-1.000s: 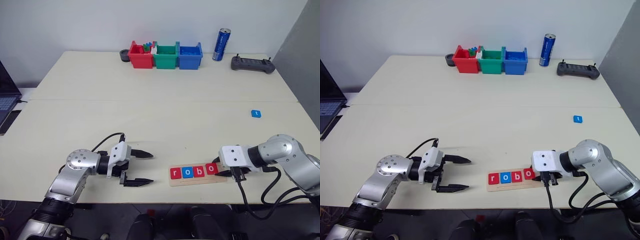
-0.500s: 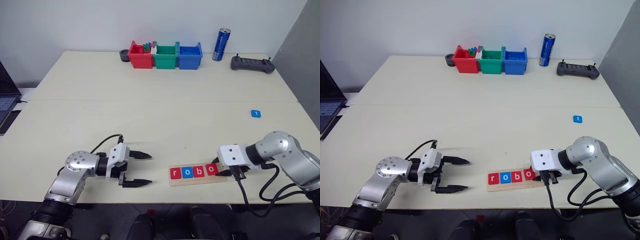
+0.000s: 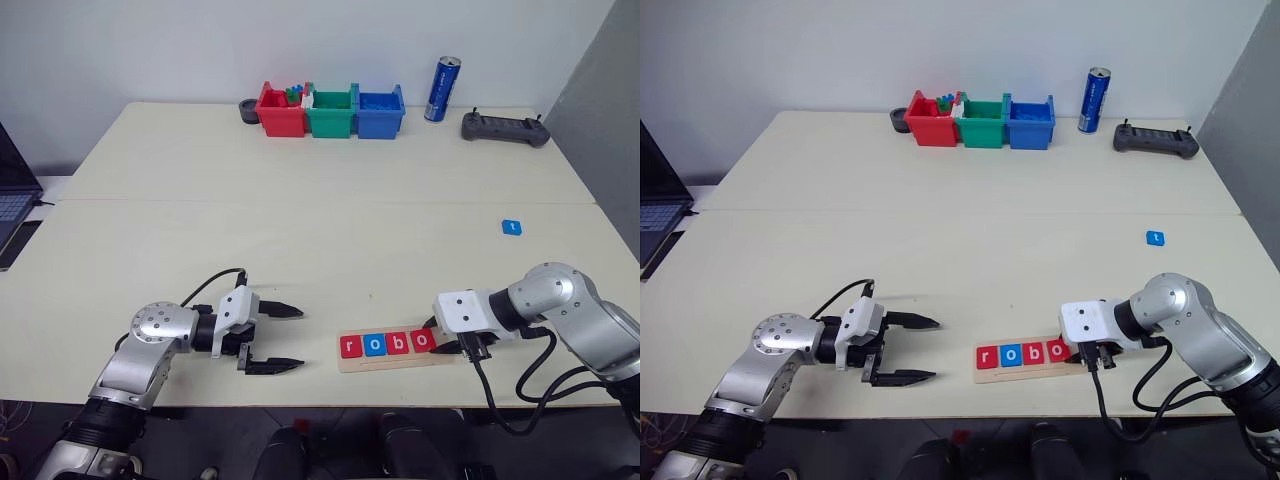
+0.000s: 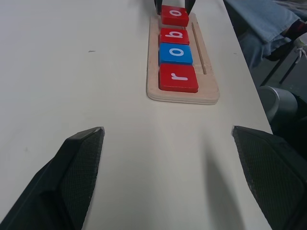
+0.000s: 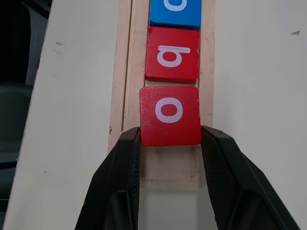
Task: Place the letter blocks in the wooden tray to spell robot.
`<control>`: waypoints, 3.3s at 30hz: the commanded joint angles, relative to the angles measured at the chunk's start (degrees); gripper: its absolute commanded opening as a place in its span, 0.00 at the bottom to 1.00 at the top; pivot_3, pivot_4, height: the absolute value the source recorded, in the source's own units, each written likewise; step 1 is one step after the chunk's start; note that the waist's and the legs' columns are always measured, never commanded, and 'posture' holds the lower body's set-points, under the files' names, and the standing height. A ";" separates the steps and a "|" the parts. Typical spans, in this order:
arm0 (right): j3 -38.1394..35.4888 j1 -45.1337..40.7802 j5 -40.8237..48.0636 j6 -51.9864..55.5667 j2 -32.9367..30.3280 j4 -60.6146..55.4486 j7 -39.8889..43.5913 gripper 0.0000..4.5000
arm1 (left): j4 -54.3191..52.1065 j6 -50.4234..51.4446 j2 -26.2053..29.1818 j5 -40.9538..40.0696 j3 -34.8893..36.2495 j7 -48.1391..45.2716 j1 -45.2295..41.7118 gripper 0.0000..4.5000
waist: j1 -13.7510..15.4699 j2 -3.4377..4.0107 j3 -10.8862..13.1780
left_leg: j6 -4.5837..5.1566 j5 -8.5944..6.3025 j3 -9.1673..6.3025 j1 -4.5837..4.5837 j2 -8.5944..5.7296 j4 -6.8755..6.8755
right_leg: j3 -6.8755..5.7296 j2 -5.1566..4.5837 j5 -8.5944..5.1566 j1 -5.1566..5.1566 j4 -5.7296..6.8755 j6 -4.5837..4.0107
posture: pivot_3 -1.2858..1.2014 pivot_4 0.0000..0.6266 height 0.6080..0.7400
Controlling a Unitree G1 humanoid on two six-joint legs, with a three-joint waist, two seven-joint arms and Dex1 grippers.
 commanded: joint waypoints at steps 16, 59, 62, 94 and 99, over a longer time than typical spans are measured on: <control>-10.31 -0.61 9.11 9.52 -0.11 -7.82 -1.87 0.99 | -5.22 2.28 0.96 -0.87 1.53 1.46 1.29 1.00 | 0.02 0.00 0.00 | 0.00 0.00 -0.02 -0.01 0.00 0.00 | -0.01 0.00 0.00 -0.01 0.01 0.00 | 0.52 0.24 1.00; -3.53 9.49 -1.39 5.94 -1.13 -8.68 -11.34 0.00 | -2.76 1.47 1.49 -0.64 1.95 -0.15 0.71 1.00 | 0.08 -0.01 0.00 | 0.01 -0.01 -0.07 -0.27 0.01 0.57 | -0.06 0.03 0.01 0.00 0.03 0.03 | 0.52 0.24 1.00; -3.35 8.88 -1.25 6.62 -0.60 -9.02 -10.95 0.00 | -2.89 1.26 1.48 -0.59 2.03 -0.05 1.08 1.00 | 0.07 -0.01 0.00 | 0.01 -0.01 -0.07 -0.27 0.01 0.57 | -0.06 0.03 0.01 -0.01 0.04 0.03 | 0.52 0.24 1.00; -3.44 7.78 -0.38 10.24 1.47 -11.25 -10.27 0.00 | 0.75 -2.75 0.64 0.18 1.78 -0.16 1.54 1.00 | 0.07 0.00 0.00 | 0.01 -0.01 -0.08 -0.29 0.01 0.59 | -0.06 0.03 0.01 -0.02 0.04 0.03 | 0.52 0.24 1.00; -9.41 6.47 3.54 11.62 -0.18 -10.33 -9.82 0.00 | -0.91 -1.24 0.79 -0.17 1.73 0.29 1.11 1.00 | 0.07 0.00 0.00 | 0.01 -0.01 -0.08 -0.30 0.00 0.59 | -0.06 0.03 0.01 -0.02 0.04 0.03 | 0.52 0.24 1.00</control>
